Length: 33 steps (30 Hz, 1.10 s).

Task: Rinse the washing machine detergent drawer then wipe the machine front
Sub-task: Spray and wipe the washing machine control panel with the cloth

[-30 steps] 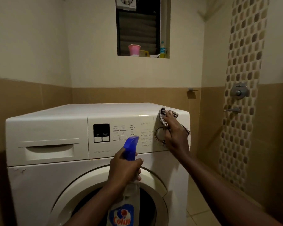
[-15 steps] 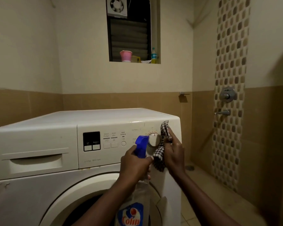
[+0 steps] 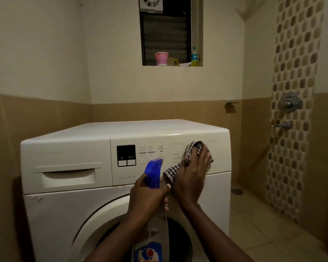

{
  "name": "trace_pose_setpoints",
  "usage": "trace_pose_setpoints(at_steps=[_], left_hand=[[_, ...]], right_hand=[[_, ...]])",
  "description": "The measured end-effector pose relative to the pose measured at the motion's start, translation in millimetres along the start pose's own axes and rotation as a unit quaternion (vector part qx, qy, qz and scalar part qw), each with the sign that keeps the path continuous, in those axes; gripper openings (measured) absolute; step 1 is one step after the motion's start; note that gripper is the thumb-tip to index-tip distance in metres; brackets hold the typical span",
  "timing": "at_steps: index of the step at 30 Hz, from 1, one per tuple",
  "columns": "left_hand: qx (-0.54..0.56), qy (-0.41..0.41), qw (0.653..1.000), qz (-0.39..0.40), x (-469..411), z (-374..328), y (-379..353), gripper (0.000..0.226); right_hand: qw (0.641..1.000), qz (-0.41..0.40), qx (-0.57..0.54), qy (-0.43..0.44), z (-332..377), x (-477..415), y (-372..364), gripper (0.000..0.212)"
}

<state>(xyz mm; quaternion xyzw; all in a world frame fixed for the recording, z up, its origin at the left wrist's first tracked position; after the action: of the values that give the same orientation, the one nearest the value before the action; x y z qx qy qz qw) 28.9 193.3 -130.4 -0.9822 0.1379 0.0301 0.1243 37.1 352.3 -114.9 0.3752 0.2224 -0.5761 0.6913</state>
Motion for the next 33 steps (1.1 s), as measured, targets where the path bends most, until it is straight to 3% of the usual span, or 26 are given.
trace_pose_setpoints(at_steps=[3, 8, 12, 18, 21, 23, 25, 27, 29, 33], left_hand=[[-0.016, -0.036, 0.999, -0.014, -0.1, -7.1, 18.5, 0.03], [-0.025, -0.069, 0.997, -0.025, 0.7, -16.7, 28.2, 0.024], [-0.032, -0.081, 0.996, -0.027, 7.6, -21.1, 24.6, 0.018], [-0.036, -0.08, 0.996, -0.025, 4.2, -35.6, 31.7, 0.027], [-0.012, -0.077, 0.997, -0.023, 2.9, -40.9, 30.8, 0.027], [-0.006, -0.08, 0.997, -0.017, 2.7, -42.3, 28.9, 0.026], [-0.009, -0.086, 0.996, -0.018, 1.8, -40.8, 29.1, 0.026], [-0.005, -0.072, 0.997, -0.02, -1.3, -32.5, 30.4, 0.027], [0.011, -0.044, 0.999, -0.013, -4.8, -22.3, 31.3, 0.031], [0.028, -0.031, 0.999, -0.014, -9.2, -10.5, 29.6, 0.03]], right_hand=[[0.972, 0.001, 0.136, 0.194, 14.2, -18.0, -2.6, 0.06], [0.954, 0.082, 0.097, 0.27, 54.8, -19.5, -9.9, 0.064], [0.9, 0.139, 0.094, 0.401, 35.5, 40.0, -18.0, 0.075], [0.947, 0.145, 0.071, 0.278, -68.5, 14.6, 14.4, 0.089], [0.993, 0.087, -0.037, 0.07, -100.0, -10.2, 30.8, 0.075], [0.994, 0.037, -0.086, -0.047, -101.8, -31.1, 36.1, 0.065], [0.988, 0.009, -0.127, -0.093, -85.2, -50.7, 40.4, 0.054], [0.989, 0.033, -0.137, -0.046, -56.3, -65.0, 41.6, 0.052], [0.985, 0.091, -0.125, 0.078, -19.7, -68.3, 39.9, 0.056], [0.951, 0.174, -0.005, 0.255, 31.7, -70.8, 30.9, 0.07]])
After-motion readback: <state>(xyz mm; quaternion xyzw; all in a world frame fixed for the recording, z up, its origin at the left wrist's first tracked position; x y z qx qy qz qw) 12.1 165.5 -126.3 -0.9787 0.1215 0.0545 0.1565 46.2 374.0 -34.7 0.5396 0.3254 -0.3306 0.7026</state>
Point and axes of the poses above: each hand's wrist, its own x-axis away from the middle knuckle, its own y-axis out of the back of the hand, z = x × y, the point moved 7 cm from there along -x, towards the middle knuckle, and after that the axes turned 14 degrees about x, right-handed, at the moved point
